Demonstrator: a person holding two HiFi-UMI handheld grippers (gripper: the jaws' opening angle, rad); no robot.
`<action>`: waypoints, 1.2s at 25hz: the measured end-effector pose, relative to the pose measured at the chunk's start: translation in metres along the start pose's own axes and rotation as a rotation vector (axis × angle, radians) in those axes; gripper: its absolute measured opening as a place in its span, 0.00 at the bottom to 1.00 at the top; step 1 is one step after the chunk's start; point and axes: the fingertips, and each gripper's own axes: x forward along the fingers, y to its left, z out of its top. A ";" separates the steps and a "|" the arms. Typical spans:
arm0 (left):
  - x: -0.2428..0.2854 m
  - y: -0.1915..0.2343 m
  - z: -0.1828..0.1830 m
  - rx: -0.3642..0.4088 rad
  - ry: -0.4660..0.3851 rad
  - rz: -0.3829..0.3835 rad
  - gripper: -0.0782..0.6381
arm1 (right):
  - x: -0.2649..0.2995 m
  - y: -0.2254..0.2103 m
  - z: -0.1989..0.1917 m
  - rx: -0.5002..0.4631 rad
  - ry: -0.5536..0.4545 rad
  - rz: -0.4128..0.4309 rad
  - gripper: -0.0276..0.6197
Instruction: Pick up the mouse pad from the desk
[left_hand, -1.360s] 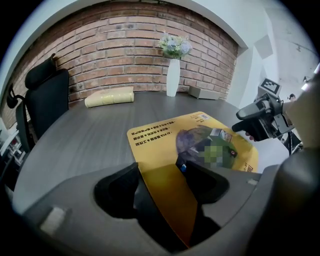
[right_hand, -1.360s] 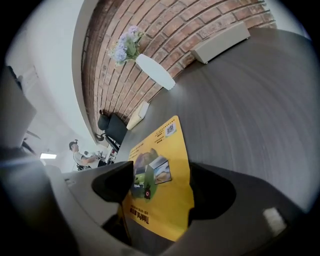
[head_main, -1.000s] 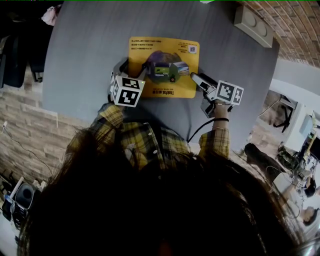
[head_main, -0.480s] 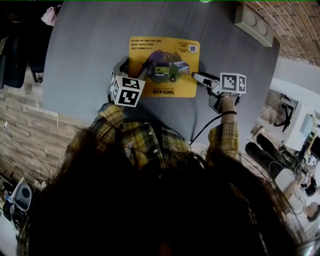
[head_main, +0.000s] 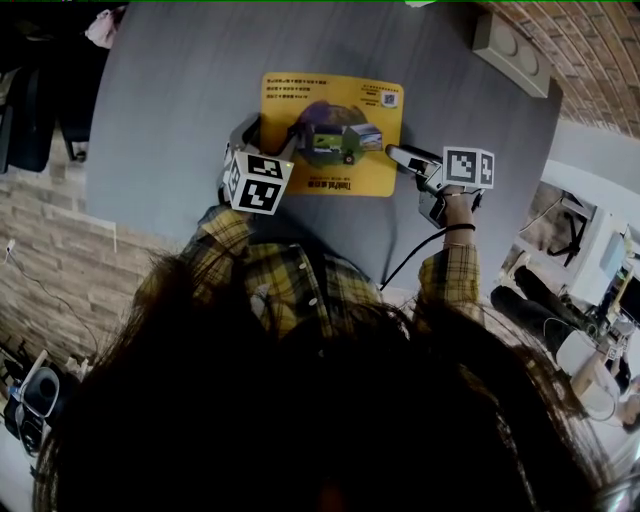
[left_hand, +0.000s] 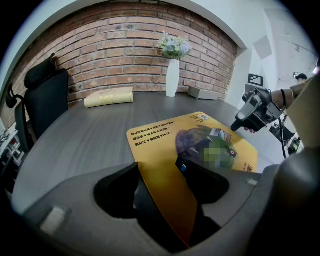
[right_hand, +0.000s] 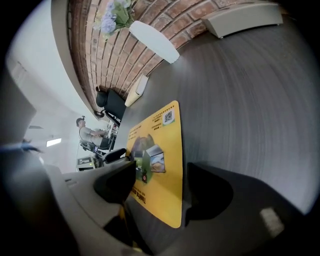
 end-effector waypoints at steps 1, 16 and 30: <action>0.000 0.000 0.000 0.000 -0.002 0.001 0.55 | 0.002 0.002 -0.001 0.012 0.012 0.013 0.54; 0.000 0.000 0.000 0.001 0.002 0.000 0.55 | 0.009 0.006 0.010 0.018 -0.033 -0.018 0.50; 0.000 0.000 0.001 0.004 -0.005 0.000 0.55 | 0.011 0.002 0.009 0.067 0.012 -0.014 0.48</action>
